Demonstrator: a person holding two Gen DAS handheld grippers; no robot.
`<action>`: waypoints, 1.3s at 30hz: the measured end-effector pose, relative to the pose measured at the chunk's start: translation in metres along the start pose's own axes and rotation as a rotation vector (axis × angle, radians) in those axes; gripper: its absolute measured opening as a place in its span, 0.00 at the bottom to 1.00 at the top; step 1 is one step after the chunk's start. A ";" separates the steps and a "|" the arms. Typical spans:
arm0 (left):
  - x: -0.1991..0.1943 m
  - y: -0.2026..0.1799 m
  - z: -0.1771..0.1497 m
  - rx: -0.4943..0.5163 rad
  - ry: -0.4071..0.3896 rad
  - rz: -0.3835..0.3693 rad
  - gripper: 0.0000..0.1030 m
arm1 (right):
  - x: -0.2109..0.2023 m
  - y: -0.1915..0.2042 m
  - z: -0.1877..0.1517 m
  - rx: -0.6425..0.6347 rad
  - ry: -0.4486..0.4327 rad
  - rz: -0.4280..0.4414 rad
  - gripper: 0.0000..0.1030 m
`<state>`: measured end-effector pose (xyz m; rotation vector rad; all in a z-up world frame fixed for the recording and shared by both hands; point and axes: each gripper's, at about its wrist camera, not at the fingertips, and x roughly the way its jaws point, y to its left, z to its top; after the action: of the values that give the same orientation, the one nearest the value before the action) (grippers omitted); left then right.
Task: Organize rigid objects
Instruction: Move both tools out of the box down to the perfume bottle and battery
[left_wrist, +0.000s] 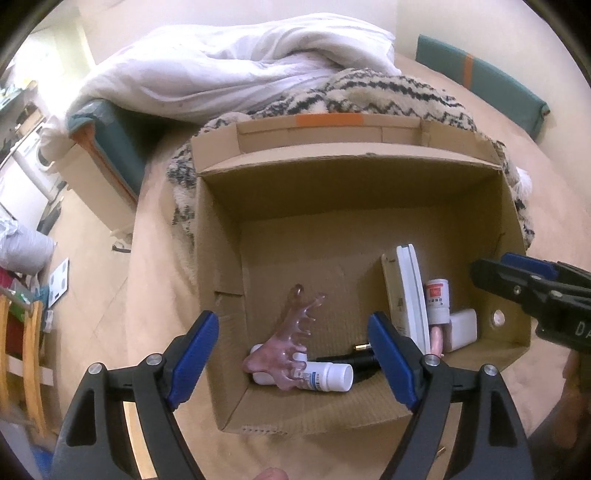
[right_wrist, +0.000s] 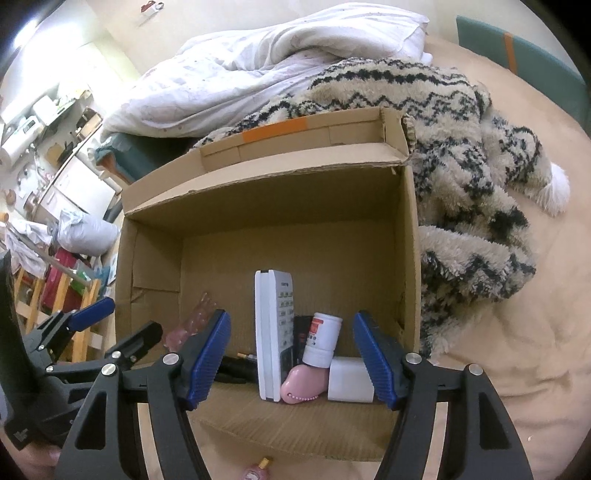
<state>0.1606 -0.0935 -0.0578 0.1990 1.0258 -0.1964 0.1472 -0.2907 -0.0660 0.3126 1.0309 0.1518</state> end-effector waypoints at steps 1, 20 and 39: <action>-0.001 0.001 0.000 -0.007 0.001 -0.008 0.79 | -0.001 0.000 -0.001 -0.001 -0.003 -0.002 0.70; -0.049 0.013 -0.040 -0.053 -0.007 -0.102 0.78 | -0.040 -0.016 -0.076 0.101 0.030 -0.025 0.70; 0.047 -0.084 -0.124 0.153 0.418 -0.205 0.63 | -0.016 -0.042 -0.124 0.253 0.191 -0.055 0.70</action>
<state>0.0607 -0.1466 -0.1671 0.2815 1.4491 -0.4329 0.0317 -0.3117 -0.1256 0.5066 1.2492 0.0006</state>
